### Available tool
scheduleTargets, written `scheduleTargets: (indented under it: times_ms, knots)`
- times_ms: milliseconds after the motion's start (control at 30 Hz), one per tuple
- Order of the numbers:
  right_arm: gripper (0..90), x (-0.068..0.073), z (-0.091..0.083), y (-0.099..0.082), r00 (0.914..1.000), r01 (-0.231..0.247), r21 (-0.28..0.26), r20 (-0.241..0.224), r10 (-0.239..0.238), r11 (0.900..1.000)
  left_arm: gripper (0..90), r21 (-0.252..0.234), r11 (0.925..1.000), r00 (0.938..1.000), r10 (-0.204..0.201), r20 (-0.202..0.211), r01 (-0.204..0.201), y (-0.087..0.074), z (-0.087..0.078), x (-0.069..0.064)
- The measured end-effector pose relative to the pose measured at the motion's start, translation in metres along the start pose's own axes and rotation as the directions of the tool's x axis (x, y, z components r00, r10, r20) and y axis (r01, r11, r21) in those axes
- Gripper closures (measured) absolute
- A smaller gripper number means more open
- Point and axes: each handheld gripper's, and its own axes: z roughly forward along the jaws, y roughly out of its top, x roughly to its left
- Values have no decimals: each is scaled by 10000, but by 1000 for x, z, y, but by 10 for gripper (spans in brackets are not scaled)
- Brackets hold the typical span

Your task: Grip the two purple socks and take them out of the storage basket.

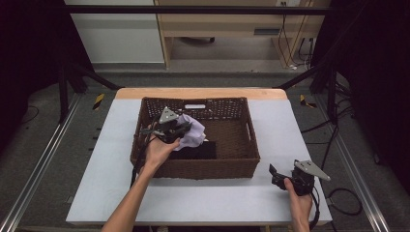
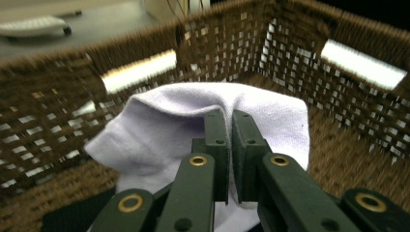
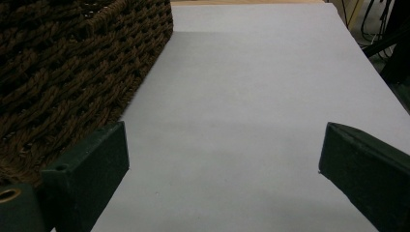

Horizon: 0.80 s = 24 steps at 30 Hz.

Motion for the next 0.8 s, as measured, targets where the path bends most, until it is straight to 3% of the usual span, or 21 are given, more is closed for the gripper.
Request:
scheduleTargets:
  times_ms: [300, 467, 567, 800]
  knots:
    - [41, -1, 0, 0, 10000, -25, 8, -37, 25, 10000, 861, -995, 9949, 9999, 142, -25, -144, 16, -20, -3]
    - [42, 0, 1, 0, 10000, 1, 41, -11, -1, 10000, 861, -1676, 9854, 9996, 297, 37, -287, 31, -44, -10]
    - [42, 0, 1, 0, 10000, 52, 53, 1, -52, 10000, 861, -1802, 9830, 9993, 373, 86, -351, 36, -53, -13]
    - [41, 1, 1, 0, 10000, 64, 53, 28, -64, 10000, 861, -2417, 9697, 9981, 461, 400, -351, 46, -87, -24]
